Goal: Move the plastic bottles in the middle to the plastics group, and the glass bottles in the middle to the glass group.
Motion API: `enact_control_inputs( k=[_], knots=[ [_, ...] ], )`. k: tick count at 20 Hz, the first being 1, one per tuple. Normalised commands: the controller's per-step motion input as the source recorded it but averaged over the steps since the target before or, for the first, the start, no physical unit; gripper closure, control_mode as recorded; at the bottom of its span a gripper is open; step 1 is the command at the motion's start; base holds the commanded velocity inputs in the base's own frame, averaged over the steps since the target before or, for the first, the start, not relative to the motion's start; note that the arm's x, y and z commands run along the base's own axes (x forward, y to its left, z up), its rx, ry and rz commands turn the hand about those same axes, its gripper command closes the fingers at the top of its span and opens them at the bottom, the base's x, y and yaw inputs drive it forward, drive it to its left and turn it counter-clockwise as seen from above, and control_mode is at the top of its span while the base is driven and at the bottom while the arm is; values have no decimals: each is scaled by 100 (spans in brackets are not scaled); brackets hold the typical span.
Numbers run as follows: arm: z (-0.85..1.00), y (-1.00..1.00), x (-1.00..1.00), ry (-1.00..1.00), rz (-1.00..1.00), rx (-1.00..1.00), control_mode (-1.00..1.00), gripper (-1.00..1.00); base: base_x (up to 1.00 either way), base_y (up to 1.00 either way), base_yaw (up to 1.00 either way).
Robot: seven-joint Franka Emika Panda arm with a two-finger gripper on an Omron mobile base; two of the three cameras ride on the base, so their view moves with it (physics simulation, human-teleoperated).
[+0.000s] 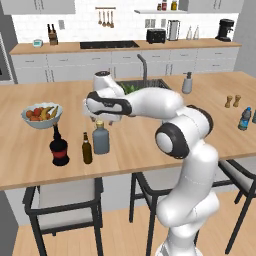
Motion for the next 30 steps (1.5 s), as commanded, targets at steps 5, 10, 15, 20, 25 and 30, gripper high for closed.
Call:
enact_control_inputs(
  k=[5, 10, 15, 20, 25, 30],
  knots=[
    [26, -65, -53, 0, -3, 8, -100, -100, 0, 0, 0],
    [7, -86, -58, 0, -1, 4, -100, -100, 0, 0, 0],
    [5, -97, -36, 0, 0, 0, -100, -100, 0, 0, 0],
    [12, -97, -24, 0, 0, 0, -100, -100, 0, 0, 0],
    [17, -94, -22, 0, 0, 0, -100, -100, 0, 0, 0],
    [16, -91, -16, 0, 0, 0, -100, -100, 0, 0, 0]
  ],
)
